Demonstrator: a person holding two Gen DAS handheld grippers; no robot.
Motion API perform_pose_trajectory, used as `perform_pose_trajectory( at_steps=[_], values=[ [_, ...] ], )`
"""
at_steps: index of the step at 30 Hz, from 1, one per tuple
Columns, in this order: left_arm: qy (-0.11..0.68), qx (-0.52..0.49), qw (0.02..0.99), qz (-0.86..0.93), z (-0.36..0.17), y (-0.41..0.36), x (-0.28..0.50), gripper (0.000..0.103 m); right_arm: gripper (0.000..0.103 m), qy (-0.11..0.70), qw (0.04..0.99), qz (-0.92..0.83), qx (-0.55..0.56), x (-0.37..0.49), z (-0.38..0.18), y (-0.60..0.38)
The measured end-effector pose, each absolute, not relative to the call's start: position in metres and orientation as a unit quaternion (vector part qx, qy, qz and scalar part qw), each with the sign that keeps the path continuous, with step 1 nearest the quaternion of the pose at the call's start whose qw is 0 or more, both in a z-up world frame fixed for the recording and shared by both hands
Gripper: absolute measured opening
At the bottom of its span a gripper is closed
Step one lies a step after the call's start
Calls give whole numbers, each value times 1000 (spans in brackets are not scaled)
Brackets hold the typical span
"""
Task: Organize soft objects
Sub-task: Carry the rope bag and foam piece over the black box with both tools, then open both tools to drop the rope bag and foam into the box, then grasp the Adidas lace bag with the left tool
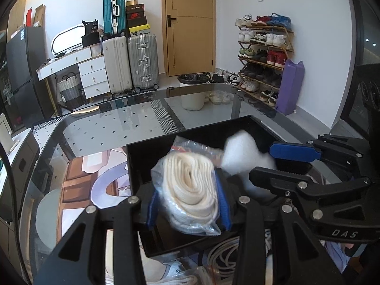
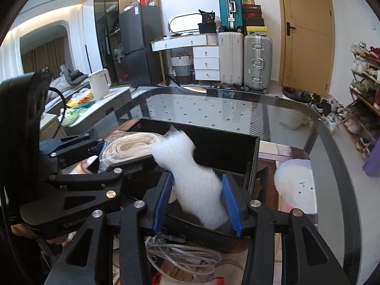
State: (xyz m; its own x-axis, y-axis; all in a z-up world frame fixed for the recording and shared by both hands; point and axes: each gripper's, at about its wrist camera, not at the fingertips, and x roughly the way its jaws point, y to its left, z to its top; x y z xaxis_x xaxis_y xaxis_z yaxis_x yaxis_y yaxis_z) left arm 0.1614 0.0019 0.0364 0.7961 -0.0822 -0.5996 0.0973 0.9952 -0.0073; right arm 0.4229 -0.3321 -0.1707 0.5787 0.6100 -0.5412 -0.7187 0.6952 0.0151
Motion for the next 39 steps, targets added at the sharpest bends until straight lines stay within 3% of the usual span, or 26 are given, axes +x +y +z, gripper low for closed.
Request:
perform_pose_trajectory(
  at_steps=[3,5,7,9,10,39],
  values=[
    [299,9,953,-57,43,3,155,57,65,238,891,372,-106,415,-164,-341],
    [288,8,956,-64,50,4,150,61,81,229,895,368,-102,411,-159,-350],
    [285,9,956,-67,54,4,146,69,90,229,897,364,-99,407,-155,-358],
    [284,1,957,-63,58,7,142,101,97,234,896,366,-96,404,-152,-366],
    [280,-5,958,-60,60,8,138,103,101,234,896,366,-94,402,-151,-372],
    [351,-16,935,-41,26,38,70,103,102,276,885,358,-117,360,-184,-418]
  ],
)
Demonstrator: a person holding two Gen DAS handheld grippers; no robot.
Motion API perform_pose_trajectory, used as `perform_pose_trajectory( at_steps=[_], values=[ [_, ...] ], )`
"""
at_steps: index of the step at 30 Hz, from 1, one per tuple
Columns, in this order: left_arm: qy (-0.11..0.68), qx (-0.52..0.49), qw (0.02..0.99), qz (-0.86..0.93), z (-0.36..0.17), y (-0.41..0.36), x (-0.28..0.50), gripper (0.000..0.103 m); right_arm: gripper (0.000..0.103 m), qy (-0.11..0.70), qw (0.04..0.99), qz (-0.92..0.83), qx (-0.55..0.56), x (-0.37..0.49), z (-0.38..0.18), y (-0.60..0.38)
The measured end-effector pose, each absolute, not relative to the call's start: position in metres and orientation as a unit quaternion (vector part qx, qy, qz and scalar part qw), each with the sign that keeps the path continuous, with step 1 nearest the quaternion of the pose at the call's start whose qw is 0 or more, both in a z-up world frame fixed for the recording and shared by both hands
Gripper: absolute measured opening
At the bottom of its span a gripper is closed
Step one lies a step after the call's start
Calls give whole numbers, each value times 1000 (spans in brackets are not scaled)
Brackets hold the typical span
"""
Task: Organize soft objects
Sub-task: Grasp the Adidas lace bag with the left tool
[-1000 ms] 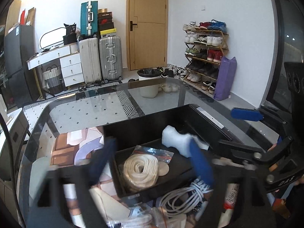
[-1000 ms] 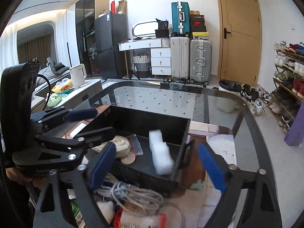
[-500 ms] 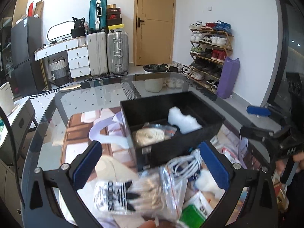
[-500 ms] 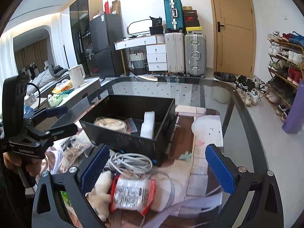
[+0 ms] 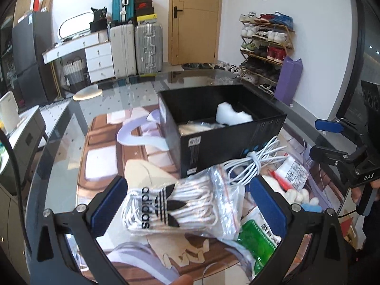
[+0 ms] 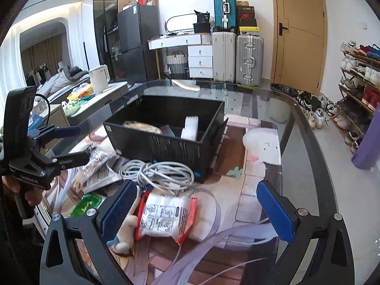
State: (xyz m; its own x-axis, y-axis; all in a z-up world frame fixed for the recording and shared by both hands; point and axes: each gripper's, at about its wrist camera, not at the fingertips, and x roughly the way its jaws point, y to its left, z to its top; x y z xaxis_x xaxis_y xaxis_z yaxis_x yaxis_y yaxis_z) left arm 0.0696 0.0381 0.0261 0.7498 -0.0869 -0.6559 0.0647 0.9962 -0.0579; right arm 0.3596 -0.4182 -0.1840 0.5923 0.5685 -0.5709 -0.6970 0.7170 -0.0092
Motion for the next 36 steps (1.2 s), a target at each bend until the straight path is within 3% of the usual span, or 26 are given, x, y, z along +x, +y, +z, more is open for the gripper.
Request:
perform_pose_trajectory(
  at_steps=[36],
  values=[
    [410,-68,908,-51,-1,61,74,103,102,360,840,379,-144,377,-238,-394]
  ],
)
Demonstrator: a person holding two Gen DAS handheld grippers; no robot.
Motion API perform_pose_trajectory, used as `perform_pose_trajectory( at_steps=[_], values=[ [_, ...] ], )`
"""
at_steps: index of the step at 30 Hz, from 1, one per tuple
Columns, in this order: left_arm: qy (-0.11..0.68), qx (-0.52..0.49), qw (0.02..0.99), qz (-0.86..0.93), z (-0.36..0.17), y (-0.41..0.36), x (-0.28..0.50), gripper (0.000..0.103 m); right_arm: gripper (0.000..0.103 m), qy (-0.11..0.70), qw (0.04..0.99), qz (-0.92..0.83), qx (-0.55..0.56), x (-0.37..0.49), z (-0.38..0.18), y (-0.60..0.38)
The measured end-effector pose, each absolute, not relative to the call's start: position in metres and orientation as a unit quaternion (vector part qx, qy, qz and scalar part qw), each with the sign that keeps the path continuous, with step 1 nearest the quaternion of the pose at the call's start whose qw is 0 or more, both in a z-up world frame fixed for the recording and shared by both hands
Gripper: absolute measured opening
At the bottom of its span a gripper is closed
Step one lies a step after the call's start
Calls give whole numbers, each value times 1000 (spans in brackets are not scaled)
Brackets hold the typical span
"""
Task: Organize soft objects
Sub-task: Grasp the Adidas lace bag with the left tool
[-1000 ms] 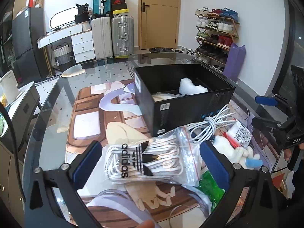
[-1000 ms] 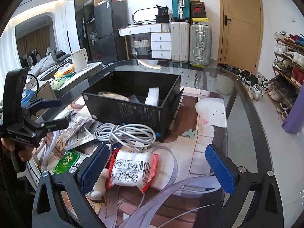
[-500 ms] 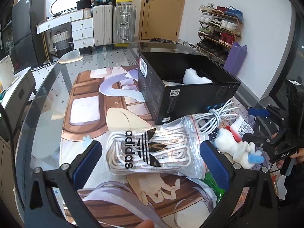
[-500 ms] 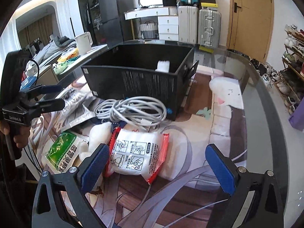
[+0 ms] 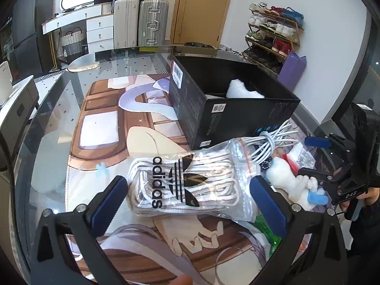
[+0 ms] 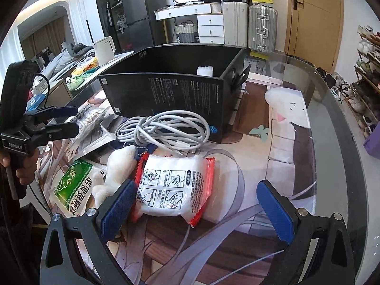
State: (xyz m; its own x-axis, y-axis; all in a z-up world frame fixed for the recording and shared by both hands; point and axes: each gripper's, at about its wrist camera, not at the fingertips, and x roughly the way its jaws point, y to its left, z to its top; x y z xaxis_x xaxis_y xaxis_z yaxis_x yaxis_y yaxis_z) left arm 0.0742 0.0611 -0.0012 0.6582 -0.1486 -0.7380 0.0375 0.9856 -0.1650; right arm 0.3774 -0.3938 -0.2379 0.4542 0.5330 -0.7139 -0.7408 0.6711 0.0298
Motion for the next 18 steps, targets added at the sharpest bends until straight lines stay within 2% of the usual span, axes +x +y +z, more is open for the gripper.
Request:
perform_pose_trajectory(
  at_steps=[7,18],
  values=[
    [430,-99,896,-56,-12,67,82,103,102,363,839,380,-141,378,-239,-395],
    [430,-54,900,-46,-10,52,81,103,102,363,839,381,-142,378,-239,-395]
  ],
)
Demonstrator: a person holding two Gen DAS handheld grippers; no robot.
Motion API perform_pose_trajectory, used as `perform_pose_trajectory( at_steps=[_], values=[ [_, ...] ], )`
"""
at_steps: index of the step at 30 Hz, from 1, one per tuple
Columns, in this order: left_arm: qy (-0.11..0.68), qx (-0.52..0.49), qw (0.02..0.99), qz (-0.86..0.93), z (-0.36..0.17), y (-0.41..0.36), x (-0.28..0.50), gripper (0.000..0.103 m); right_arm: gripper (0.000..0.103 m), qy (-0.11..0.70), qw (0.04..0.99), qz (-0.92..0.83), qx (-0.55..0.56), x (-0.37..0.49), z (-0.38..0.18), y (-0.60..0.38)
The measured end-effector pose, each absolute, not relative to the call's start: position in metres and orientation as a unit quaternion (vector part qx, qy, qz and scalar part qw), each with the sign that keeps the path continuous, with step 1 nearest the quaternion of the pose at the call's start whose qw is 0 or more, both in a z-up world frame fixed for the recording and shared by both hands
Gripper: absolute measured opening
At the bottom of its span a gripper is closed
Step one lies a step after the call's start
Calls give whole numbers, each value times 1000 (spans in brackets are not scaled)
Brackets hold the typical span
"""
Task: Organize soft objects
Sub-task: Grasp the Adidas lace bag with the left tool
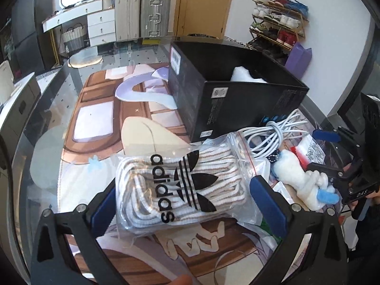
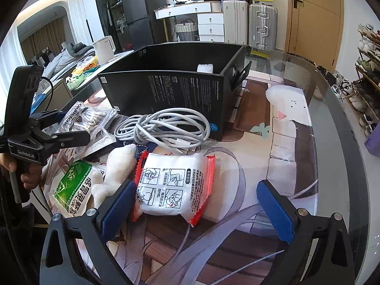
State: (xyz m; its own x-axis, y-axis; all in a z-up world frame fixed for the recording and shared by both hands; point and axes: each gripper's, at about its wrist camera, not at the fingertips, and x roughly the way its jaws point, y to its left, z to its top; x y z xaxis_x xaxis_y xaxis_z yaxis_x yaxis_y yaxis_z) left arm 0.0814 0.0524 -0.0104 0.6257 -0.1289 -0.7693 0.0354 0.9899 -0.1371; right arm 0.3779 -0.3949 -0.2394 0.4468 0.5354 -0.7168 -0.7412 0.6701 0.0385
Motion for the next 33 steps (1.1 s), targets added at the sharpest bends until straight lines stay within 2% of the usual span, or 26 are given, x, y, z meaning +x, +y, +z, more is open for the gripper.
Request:
perform_pose_trajectory(
  at_steps=[5,19,26,33],
  values=[
    [415,-62,906,-59,-1,52,77,103,102,363,839,380,-142,378,-240,-395],
    [441,-29,896,-37,-18,38,85,102,102,363,838,381,-142,377,-240,-394],
    [429,-24,901,-52,-14,36,81,87,102,364,838,381,-145,377,-242,-393],
    [402,-27,913,-67,0,36,73,61,102,361,837,383,-150,375,-242,-394]
  ],
)
